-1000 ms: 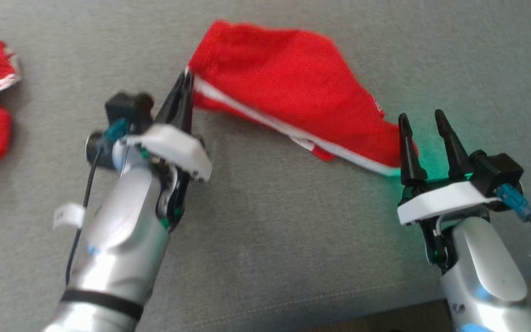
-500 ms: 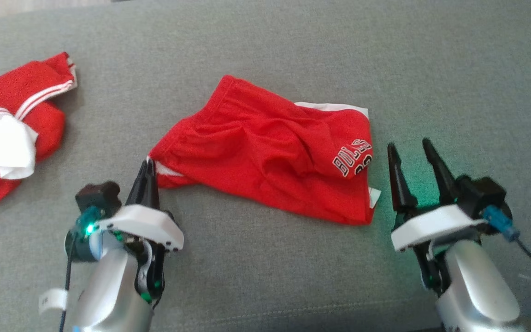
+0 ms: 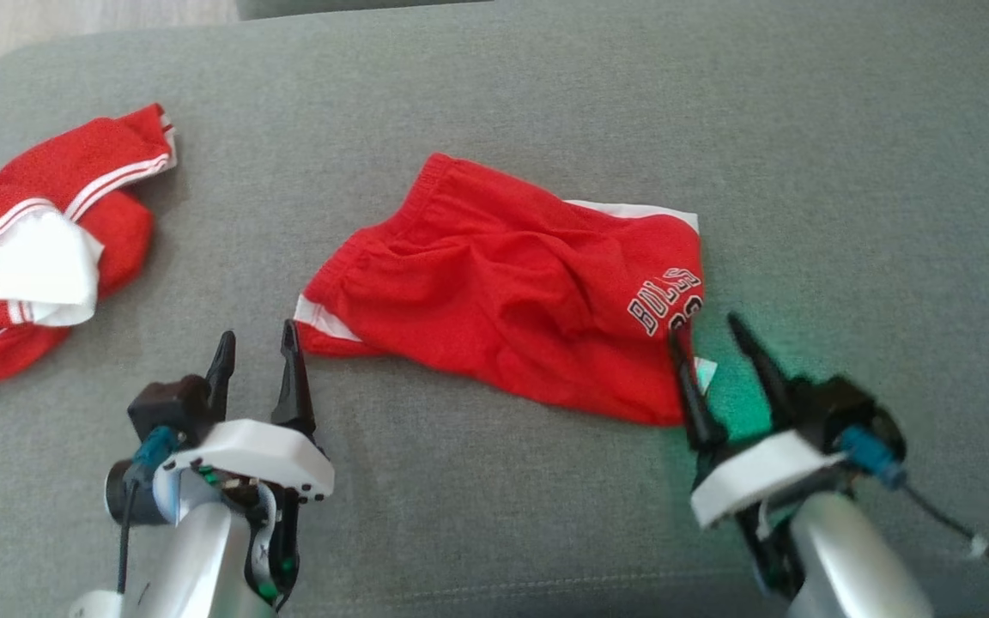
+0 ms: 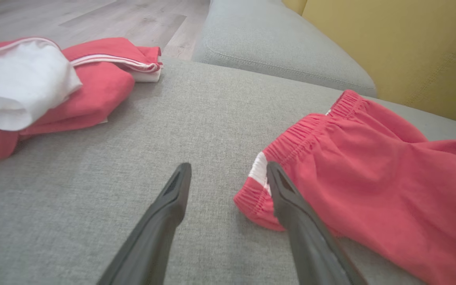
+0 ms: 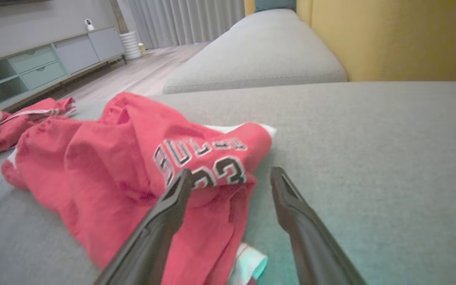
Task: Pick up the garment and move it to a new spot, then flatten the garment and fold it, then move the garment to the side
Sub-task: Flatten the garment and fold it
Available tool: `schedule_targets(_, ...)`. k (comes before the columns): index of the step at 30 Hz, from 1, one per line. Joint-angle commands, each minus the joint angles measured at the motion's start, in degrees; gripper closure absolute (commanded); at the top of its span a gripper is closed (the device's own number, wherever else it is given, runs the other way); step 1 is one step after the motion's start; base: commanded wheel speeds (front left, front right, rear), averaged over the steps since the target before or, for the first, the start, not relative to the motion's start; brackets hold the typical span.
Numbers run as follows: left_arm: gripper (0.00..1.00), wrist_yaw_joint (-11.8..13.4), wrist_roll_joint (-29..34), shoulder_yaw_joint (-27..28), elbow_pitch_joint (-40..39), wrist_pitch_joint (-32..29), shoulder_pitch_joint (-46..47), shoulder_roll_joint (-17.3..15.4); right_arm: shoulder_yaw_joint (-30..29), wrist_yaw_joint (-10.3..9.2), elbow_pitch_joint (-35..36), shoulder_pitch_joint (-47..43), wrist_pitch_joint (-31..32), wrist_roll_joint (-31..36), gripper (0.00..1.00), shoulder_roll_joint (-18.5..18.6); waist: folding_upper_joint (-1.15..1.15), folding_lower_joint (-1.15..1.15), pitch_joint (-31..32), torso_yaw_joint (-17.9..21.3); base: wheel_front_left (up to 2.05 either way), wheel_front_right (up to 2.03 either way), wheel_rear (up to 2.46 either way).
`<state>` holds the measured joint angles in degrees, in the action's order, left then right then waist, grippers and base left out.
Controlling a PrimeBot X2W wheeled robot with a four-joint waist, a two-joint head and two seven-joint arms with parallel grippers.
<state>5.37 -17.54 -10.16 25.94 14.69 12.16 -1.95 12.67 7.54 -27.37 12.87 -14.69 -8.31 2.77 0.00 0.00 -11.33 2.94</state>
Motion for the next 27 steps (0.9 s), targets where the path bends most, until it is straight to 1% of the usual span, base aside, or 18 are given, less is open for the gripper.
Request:
schedule_targets(1,0.0,0.43,0.3,1.7,-2.23,0.3,0.43,-0.93,2.43,-0.05,1.02,-1.18,-0.31,0.6,0.0,0.1,0.0,0.0,0.2,-0.49,0.0,0.0,0.0)
schedule_targets(8,0.0,0.8,0.1,1.41,-2.81,0.3,-0.01,-0.93,5.43,-0.05,-0.14,-3.6,-0.31,2.11,0.0,0.3,0.0,0.0,0.28,-1.32,0.0,0.0,0.0)
schedule_targets(20,0.0,0.7,0.06,1.12,-3.01,0.3,0.37,-0.93,5.09,-0.05,-1.86,-5.09,-0.31,2.77,0.0,0.6,0.0,0.0,-0.26,-1.78,0.0,0.0,0.0)
schedule_targets(27,0.0,0.76,0.26,1.2,-2.96,0.3,-0.11,-0.93,5.3,-0.05,-2.02,-6.06,-0.31,2.97,0.0,0.61,0.0,0.0,0.0,-1.24,0.0,0.0,0.0)
